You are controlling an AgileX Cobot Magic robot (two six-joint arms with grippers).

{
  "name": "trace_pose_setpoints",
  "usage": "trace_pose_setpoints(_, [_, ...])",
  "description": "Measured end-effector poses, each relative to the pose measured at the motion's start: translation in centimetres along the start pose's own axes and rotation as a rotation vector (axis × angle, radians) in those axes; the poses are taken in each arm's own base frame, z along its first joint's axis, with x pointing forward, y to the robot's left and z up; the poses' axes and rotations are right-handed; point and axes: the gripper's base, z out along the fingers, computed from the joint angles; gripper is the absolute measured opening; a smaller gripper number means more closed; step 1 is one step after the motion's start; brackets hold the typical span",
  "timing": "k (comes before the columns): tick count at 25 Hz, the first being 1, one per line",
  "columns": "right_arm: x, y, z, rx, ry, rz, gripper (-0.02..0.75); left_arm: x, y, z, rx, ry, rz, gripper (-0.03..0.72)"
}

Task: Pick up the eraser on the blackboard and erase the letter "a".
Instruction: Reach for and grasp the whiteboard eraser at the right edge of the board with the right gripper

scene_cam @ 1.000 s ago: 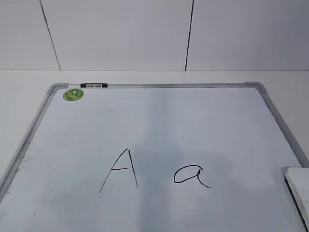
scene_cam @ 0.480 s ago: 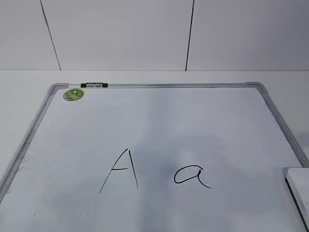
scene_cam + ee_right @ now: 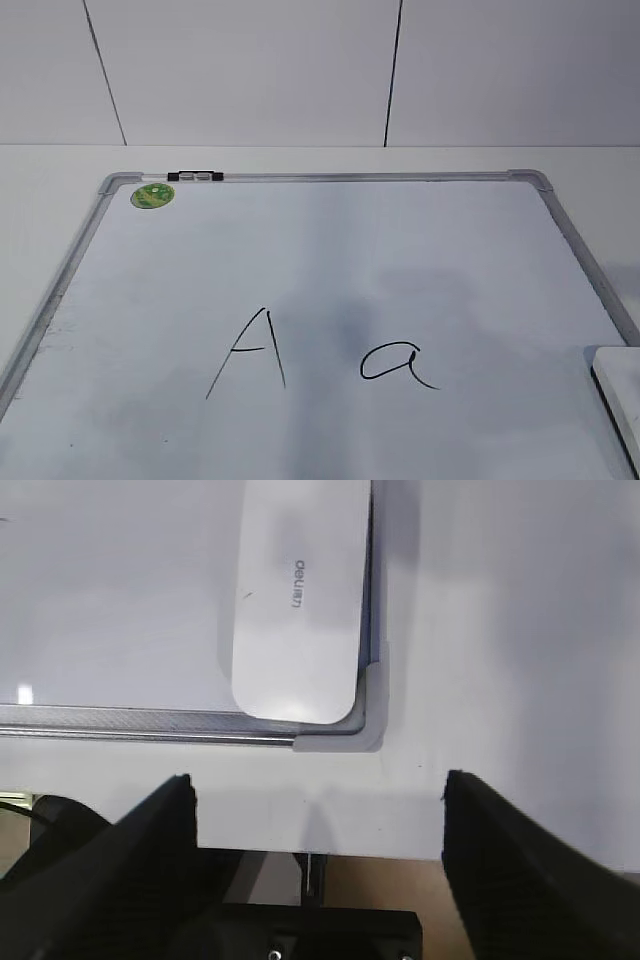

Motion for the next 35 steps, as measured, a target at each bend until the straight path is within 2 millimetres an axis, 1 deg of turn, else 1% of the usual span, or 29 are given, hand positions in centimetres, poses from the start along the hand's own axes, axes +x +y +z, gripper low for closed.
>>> trace_pose_setpoints(6, [-1.2, 0.1, 0.7, -0.024, -0.025, 0.01, 0.586, 0.0, 0.0, 0.0, 0.0, 0.0, 0.0, 0.235])
trace_pose_setpoints(11, [-1.8, 0.2, 1.3, -0.034, 0.0, 0.016, 0.625, 0.0, 0.0, 0.0, 0.0, 0.0, 0.0, 0.235])
trace_pose_setpoints(14, [-2.4, 0.3, 2.1, -0.063, 0.039, 0.032, 0.635, 0.0, 0.0, 0.0, 0.0, 0.0, 0.0, 0.235])
trace_pose_setpoints(24, [-4.1, 0.2, 5.1, -0.078, 0.165, 0.041, 0.636, 0.0, 0.0, 0.0, 0.0, 0.0, 0.0, 0.235])
trace_pose_setpoints(35, [-5.6, 0.0, 7.6, -0.077, 0.208, 0.028, 0.635, 0.0, 0.0, 0.0, 0.0, 0.0, 0.0, 0.235])
